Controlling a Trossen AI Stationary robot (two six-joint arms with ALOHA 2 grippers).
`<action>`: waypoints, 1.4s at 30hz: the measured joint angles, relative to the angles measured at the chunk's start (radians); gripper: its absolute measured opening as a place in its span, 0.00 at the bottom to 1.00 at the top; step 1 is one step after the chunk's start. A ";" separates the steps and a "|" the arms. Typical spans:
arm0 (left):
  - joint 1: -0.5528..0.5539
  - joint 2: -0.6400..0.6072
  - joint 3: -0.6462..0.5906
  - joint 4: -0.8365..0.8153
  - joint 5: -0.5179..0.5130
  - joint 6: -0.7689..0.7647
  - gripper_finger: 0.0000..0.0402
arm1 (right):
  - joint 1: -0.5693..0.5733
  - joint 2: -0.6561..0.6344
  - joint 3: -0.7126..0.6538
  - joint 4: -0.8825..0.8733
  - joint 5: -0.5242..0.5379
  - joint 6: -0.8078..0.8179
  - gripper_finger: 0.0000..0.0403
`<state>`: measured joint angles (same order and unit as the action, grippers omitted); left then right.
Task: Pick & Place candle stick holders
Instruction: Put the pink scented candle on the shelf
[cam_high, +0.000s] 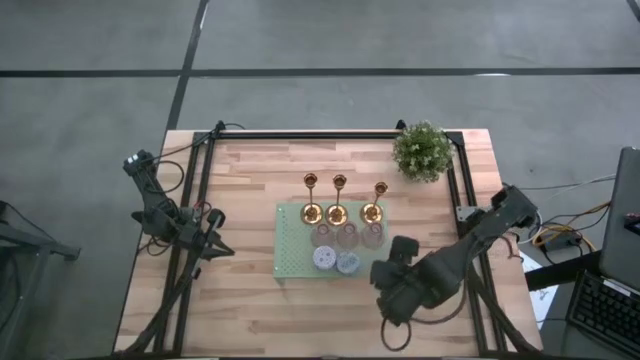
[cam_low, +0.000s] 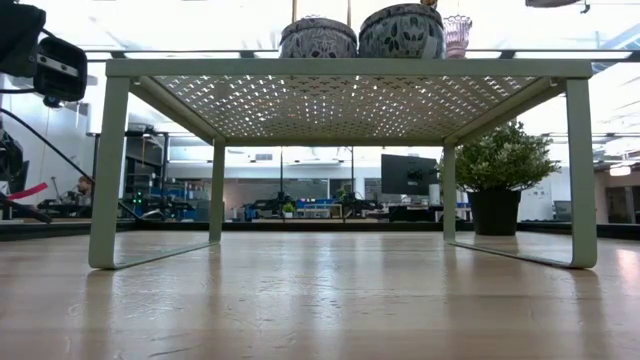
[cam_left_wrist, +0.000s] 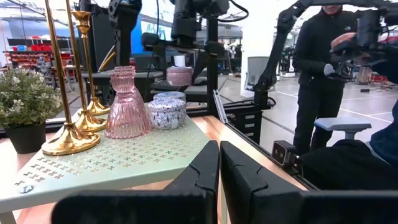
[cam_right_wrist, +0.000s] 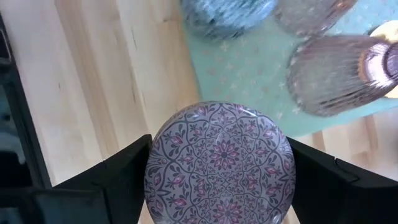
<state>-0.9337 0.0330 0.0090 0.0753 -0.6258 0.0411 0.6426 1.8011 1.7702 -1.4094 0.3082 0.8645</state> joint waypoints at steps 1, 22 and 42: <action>0.000 0.000 0.000 0.000 0.000 0.000 0.05 | -0.005 -0.026 -0.037 0.036 0.008 0.000 0.74; 0.000 0.001 0.000 0.000 0.000 0.000 0.05 | -0.154 -0.116 -0.256 0.242 -0.017 0.083 0.76; 0.000 0.001 0.000 0.000 0.000 0.000 0.05 | -0.163 -0.115 -0.324 0.359 -0.013 0.044 0.83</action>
<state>-0.9339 0.0338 0.0089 0.0750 -0.6258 0.0413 0.4793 1.6859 1.4460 -1.0504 0.2954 0.9084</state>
